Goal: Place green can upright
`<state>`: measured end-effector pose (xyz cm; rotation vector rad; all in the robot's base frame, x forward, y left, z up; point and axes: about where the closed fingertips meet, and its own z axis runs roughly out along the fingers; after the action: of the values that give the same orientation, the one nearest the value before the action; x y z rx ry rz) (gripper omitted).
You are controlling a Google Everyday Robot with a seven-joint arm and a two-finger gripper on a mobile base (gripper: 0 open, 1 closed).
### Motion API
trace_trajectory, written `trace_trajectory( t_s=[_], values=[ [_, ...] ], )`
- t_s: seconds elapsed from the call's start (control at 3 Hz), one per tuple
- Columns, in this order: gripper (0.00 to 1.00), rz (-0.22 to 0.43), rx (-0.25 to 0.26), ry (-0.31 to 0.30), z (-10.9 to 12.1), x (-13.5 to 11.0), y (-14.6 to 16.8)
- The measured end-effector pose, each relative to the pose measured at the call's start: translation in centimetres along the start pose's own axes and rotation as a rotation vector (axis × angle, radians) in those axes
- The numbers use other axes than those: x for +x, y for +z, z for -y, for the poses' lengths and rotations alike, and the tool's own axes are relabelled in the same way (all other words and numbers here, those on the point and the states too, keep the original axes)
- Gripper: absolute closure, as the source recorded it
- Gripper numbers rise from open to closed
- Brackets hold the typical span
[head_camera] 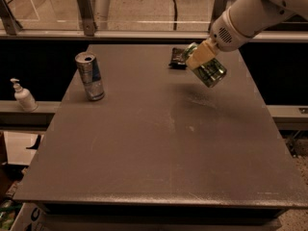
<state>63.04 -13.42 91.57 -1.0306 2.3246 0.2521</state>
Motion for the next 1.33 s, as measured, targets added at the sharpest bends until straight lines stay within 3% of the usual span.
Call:
trace_trajectory(
  t_s=[0.33, 0.67, 1.0, 1.33],
  values=[
    [1.0, 0.169, -0.092, -0.079, -1.2, -1.4, -0.9],
    [1.0, 0.205, -0.118, -0.152, -2.1, -1.8, -1.3],
    [1.0, 0.202, -0.116, -0.153, -2.1, -1.7, -1.2],
    [1.0, 0.294, -0.152, -0.125, -2.4, -1.6, -1.4]
  ],
)
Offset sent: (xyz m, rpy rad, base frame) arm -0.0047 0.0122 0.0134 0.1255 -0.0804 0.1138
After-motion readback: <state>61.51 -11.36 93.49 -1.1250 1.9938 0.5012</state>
